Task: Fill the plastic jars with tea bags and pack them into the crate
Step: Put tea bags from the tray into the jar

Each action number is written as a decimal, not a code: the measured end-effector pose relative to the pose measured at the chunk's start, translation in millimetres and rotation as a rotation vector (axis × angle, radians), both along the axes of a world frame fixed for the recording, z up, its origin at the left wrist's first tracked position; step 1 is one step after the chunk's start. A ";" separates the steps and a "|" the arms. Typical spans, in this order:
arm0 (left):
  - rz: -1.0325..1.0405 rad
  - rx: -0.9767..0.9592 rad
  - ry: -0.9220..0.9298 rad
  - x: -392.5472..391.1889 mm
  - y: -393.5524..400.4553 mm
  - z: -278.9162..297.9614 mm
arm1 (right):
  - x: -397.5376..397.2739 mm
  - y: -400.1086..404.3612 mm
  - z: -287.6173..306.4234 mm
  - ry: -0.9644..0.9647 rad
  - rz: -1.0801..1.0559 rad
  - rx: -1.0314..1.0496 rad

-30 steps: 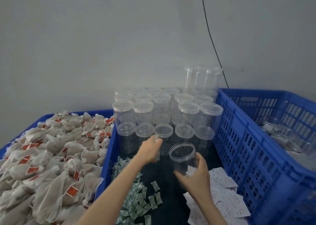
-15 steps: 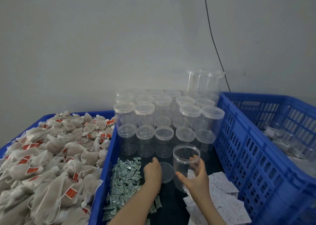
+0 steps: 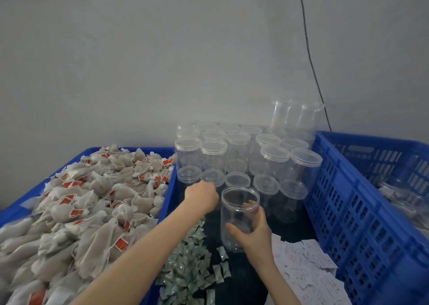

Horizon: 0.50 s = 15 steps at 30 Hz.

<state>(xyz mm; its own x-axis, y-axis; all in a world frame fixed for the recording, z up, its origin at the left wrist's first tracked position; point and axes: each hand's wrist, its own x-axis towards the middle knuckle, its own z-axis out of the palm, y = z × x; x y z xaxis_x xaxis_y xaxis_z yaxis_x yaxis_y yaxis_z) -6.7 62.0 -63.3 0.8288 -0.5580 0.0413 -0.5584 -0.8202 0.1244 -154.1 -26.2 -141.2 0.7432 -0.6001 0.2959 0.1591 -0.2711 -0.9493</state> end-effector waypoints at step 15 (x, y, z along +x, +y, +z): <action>0.120 0.075 -0.055 41.7 133.0 -15.9 | 28.0 84.0 0.2 0.107 0.315 -0.017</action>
<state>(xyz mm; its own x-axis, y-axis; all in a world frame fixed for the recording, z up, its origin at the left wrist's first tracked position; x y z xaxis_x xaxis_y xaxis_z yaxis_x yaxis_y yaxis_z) 35.0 194.9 -79.2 0.8876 -0.4579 0.0505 -0.4597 -0.8875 0.0323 -126.1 57.8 -141.0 0.9190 -0.3313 0.2138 0.1371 -0.2400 -0.9611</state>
